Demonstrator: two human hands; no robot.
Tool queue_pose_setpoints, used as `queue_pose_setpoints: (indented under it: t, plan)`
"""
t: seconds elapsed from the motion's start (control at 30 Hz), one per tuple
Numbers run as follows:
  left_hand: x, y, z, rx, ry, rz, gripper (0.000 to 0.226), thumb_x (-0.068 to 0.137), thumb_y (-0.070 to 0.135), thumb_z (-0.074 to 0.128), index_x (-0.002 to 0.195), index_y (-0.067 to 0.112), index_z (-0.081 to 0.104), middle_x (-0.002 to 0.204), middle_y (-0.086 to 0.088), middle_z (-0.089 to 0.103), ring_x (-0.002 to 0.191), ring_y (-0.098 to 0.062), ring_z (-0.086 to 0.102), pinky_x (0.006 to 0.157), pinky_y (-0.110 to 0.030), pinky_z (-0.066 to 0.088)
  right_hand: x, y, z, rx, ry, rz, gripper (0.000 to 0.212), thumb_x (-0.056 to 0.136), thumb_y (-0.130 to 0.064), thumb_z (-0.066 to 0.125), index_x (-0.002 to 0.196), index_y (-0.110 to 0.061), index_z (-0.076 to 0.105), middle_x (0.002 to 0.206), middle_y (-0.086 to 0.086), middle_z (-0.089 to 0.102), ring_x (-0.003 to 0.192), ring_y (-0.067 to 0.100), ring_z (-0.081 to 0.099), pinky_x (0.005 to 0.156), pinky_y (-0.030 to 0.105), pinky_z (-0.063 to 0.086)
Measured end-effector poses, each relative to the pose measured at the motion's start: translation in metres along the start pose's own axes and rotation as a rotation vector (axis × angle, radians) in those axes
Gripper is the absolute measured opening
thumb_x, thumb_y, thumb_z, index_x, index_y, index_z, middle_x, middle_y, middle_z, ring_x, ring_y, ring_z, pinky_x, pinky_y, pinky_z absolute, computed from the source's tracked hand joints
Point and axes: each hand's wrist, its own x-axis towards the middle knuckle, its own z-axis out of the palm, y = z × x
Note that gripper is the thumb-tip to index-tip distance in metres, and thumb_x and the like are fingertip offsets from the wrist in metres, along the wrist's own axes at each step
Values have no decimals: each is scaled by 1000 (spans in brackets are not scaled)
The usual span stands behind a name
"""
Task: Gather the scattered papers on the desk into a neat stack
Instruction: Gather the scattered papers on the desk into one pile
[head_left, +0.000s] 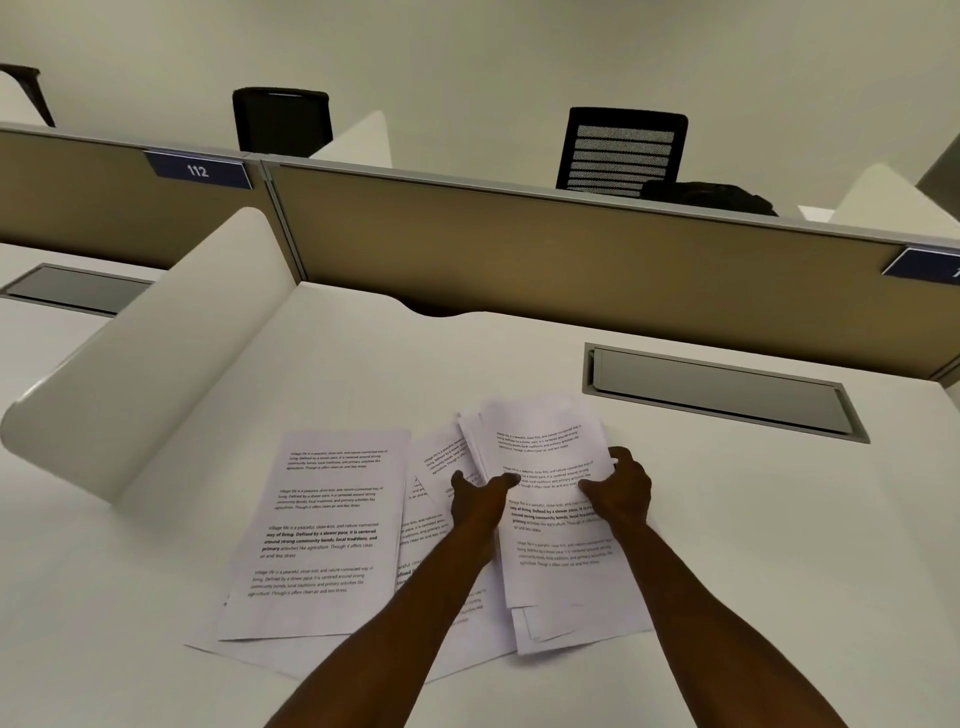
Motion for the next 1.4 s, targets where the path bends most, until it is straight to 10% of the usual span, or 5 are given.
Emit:
queue_pose_setpoints:
  t: [0.2,0.57,0.93,1.1,1.4]
  plan:
    - [-4,-6,-2,150,-121,168,50,86,6,72,134,12,58,131,-14,65,113,-29,64,99,-44,54,3,0,-4,252,-25,88,46,77,-14,81,119,-10,64,115,14,70,100,33,68,90,48,57]
    - [-44,-26,19,518,-154,567,67,99,9,51,156,25,19,150,-2,46,135,-23,49,111,-36,42,-1,27,-21,595,-88,88,25,89,-19,70,111,-20,57,118,9,66,100,25,64,83,38,55]
    - [-39,-35,2,342,-78,470,32,96,43,57,114,17,64,109,1,69,94,-11,65,87,-28,57,-10,50,-54,641,-271,37,65,77,5,76,131,-19,50,116,9,67,100,31,68,82,49,60]
    - [-25,-36,-16,454,276,340,43,92,34,65,130,17,55,138,-12,46,131,-30,43,99,-39,44,-9,51,-61,744,-255,66,63,78,9,73,132,-16,54,118,13,67,103,37,67,85,57,57]
    - [-13,-29,-34,361,348,246,47,102,32,47,145,15,42,149,-16,40,136,-33,41,113,-47,38,3,-12,-34,434,-402,-137,47,80,1,73,123,-14,60,121,16,67,104,34,68,85,51,60]
